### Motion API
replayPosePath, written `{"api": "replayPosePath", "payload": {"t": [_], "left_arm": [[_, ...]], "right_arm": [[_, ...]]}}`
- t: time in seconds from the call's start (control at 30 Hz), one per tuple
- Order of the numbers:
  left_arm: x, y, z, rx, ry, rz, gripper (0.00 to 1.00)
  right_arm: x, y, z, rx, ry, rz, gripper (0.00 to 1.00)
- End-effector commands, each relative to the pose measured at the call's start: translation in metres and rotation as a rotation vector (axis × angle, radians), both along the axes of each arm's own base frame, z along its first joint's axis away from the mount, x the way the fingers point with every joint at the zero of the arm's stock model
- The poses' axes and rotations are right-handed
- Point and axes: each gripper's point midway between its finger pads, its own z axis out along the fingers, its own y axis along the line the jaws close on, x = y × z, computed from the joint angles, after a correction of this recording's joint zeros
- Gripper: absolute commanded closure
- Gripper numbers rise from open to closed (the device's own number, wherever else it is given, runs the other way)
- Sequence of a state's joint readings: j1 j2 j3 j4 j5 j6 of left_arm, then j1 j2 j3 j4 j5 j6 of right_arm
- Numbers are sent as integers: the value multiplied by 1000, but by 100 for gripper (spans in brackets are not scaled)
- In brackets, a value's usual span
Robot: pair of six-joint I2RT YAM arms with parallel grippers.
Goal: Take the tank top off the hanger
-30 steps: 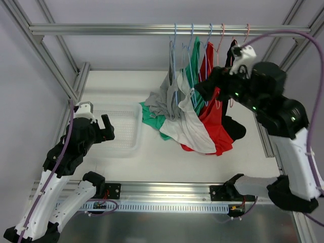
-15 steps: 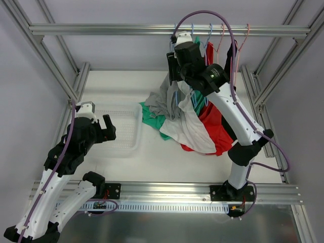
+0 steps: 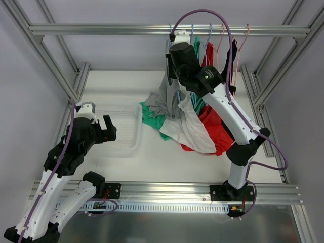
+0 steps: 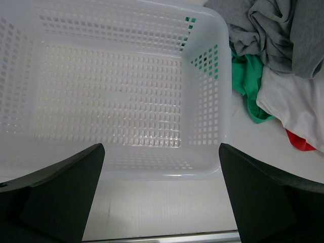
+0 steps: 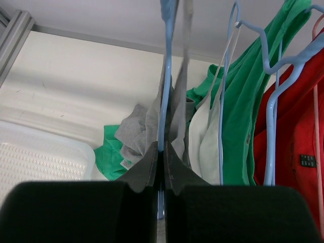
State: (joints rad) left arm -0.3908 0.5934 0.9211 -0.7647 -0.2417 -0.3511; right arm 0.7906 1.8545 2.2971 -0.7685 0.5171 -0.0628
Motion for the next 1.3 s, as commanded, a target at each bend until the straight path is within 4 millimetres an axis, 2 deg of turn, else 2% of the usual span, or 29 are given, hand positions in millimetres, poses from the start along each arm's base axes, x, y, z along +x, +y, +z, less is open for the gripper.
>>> {"api": "replayPosePath", "payload": {"t": [0.0, 0.13, 0.47, 0.5, 0.7, 0.9, 0.93, 0.97, 1.0, 1.03, 1.07, 1.13, 1.17, 1.2, 1.27], "left_arm": [[3, -2, 7, -17, -34, -10, 1], [3, -3, 6, -19, -33, -13, 1], [2, -4, 9, -26, -43, -20, 1], [2, -4, 9, -25, -43, -22, 1], [1, -5, 9, -28, -44, -26, 1], [1, -5, 9, -29, -48, -29, 1], [1, -5, 10, -31, -49, -32, 1], [1, -5, 11, -31, -52, -33, 1], [1, -6, 11, -33, -51, -34, 1], [1, -7, 13, -37, -57, -42, 1], [0, -8, 15, -40, -64, -48, 1], [0, -11, 21, -49, -76, -67, 1], [-1, -17, 27, -72, -90, -98, 1], [-1, -21, 32, -85, -101, -115, 1], [-5, -35, 47, -132, -127, -188, 1]], "right_arm": [[3, -9, 33, 102, -92, -72, 100], [3, -6, 47, 150, -126, -60, 100], [-10, -13, 86, 257, -207, -39, 100], [-10, -12, 81, 253, -200, -32, 100], [-22, -9, 99, 326, -251, 38, 100], [-30, -11, 98, 331, -244, 75, 100], [-39, -14, 105, 352, -249, 94, 100], [-42, -15, 95, 344, -228, 102, 100], [-47, -16, 95, 348, -224, 117, 100], [-61, -22, 103, 378, -230, 146, 100], [-65, -22, 89, 377, -197, 151, 100], [-81, -26, 84, 401, -171, 189, 100], [-96, -37, 93, 423, -189, 204, 100], [-101, -39, 75, 401, -159, 213, 100], [-116, -47, 69, 415, -148, 234, 100]]}}
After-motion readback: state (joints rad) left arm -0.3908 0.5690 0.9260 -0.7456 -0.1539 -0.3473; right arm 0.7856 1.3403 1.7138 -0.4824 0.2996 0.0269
